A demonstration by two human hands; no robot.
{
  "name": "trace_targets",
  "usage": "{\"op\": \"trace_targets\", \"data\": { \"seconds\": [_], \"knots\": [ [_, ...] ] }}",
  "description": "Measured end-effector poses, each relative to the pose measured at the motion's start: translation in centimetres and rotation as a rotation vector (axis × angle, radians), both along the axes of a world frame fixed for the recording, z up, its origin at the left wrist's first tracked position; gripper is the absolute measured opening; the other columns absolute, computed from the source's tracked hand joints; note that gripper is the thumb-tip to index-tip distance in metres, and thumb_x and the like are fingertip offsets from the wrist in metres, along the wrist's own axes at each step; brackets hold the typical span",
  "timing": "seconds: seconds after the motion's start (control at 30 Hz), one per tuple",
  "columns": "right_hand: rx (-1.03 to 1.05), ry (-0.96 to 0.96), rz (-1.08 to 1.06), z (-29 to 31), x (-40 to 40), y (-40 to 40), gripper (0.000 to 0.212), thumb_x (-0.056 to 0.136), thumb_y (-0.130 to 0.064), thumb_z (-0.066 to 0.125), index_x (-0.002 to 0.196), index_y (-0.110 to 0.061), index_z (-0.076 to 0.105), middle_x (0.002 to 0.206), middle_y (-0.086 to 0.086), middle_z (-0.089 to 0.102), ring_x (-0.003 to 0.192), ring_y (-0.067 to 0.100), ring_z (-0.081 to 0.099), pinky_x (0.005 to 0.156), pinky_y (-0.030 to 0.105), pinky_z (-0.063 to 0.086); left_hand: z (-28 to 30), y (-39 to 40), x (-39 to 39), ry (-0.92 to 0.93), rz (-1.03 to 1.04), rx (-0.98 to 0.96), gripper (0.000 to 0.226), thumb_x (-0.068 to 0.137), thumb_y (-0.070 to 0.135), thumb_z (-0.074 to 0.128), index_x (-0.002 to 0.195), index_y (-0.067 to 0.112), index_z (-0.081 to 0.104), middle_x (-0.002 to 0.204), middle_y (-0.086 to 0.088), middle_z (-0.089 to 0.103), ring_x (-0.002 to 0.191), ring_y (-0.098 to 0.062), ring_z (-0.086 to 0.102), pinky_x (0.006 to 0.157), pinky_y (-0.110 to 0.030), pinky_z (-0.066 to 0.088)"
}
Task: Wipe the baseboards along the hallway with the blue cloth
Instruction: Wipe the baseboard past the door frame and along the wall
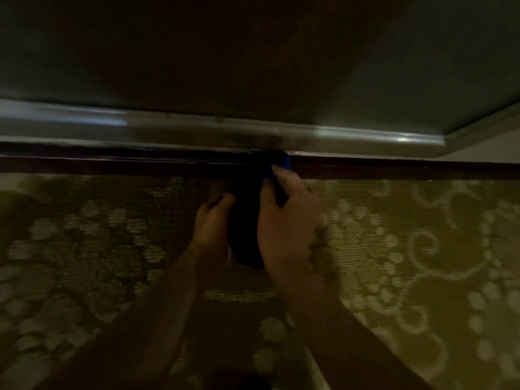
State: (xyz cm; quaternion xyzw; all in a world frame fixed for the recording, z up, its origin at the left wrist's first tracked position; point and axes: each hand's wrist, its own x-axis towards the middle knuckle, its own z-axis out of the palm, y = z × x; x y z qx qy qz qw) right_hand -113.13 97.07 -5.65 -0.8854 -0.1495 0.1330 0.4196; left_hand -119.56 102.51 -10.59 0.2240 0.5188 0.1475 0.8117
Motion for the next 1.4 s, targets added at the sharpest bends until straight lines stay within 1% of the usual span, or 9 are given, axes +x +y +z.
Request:
{"op": "trace_targets", "data": {
  "seconds": [0.2,0.3,0.47,0.67,0.87,0.97,1.07,1.23,1.4],
  "knots": [
    [0.168,0.033,-0.225,-0.6,2.9,-1.7,0.021,0.091,-0.014,0.059,0.110,-0.019,0.068,0.098,-0.016,0.067,0.089,-0.009,0.059,0.083,0.011,0.048,-1.0,-0.3,-0.8,0.081,-0.046,0.198,0.012,0.095,0.011,0.056,0.093,0.018,0.065,0.091,-0.003,0.070,0.088,-0.020,0.067,0.080,-0.037,0.054],
    [0.229,0.050,-0.383,-1.7,2.8,-1.0,0.022,0.088,-0.013,0.061,0.107,-0.020,0.069,0.088,-0.020,0.063,0.083,-0.004,0.060,0.081,0.018,0.051,-0.8,-0.5,-0.1,0.140,0.049,0.164,0.016,0.094,0.016,0.059,0.108,0.011,0.066,0.105,-0.009,0.071,0.099,-0.027,0.069,0.091,-0.045,0.054],
    [0.254,0.017,-0.368,-2.2,2.8,-0.7,0.022,0.091,-0.018,0.059,0.109,-0.025,0.067,0.081,-0.032,0.053,0.076,-0.021,0.054,0.069,0.000,0.043,-1.1,-0.6,0.8,0.141,0.101,0.115,0.024,0.092,0.012,0.062,0.115,0.005,0.067,0.103,-0.010,0.073,0.101,-0.030,0.069,0.076,-0.037,0.058],
    [0.362,-0.079,-0.392,-2.7,2.1,-0.6,0.022,0.090,-0.014,0.059,0.109,-0.020,0.069,0.095,-0.012,0.068,0.086,0.002,0.064,0.079,0.024,0.054,-1.8,-0.6,0.4,0.011,0.110,0.140,0.013,0.091,0.009,0.063,0.082,0.016,0.068,0.081,-0.003,0.077,0.072,-0.018,0.074,0.060,-0.031,0.055],
    [0.183,-0.242,-0.222,-2.2,-0.7,0.4,0.033,0.090,-0.009,0.059,0.123,-0.015,0.063,0.116,0.001,0.066,0.102,0.011,0.060,0.091,0.016,0.037,-1.5,-1.0,-0.5,-0.072,0.144,0.135,0.010,0.095,0.004,0.054,0.096,0.010,0.062,0.091,-0.012,0.068,0.066,-0.016,0.070,0.051,-0.022,0.053],
    [0.115,-0.326,-0.026,-2.1,-3.4,0.9,0.037,0.089,-0.008,0.059,0.126,-0.012,0.058,0.118,0.002,0.062,0.112,0.016,0.058,0.096,0.016,0.039,-1.1,-1.5,-1.0,-0.116,0.112,0.160,0.012,0.100,0.013,0.048,0.107,0.015,0.058,0.099,-0.005,0.063,0.079,-0.013,0.064,0.068,-0.027,0.052],
    [0.012,-0.350,0.199,-1.7,-2.2,0.1,0.034,0.092,-0.010,0.055,0.126,-0.014,0.060,0.116,-0.001,0.063,0.111,0.013,0.057,0.090,0.011,0.035,-0.8,-1.8,-1.3,-0.135,0.134,0.170,0.012,0.098,0.008,0.051,0.101,0.015,0.062,0.092,-0.005,0.068,0.075,-0.016,0.068,0.063,-0.029,0.053],
    [-0.018,-0.311,0.035,-1.0,0.5,-0.5,0.035,0.091,-0.011,0.053,0.124,-0.015,0.063,0.114,0.004,0.069,0.106,0.020,0.063,0.097,0.031,0.045,-0.9,-1.9,-0.9,-0.140,0.161,0.187,0.019,0.095,0.005,0.057,0.079,0.015,0.059,0.083,-0.008,0.068,0.073,-0.018,0.067,0.062,-0.031,0.051],
    [-0.056,-0.447,0.256,-1.8,-2.3,0.3,0.035,0.093,-0.010,0.053,0.126,-0.018,0.061,0.110,-0.001,0.068,0.108,0.014,0.058,0.088,0.024,0.046,-1.2,-1.9,-1.2,-0.182,0.185,0.152,0.008,0.095,0.005,0.056,0.093,0.011,0.062,0.075,-0.003,0.072,0.061,-0.012,0.071,0.050,-0.024,0.054]
  ]
}}
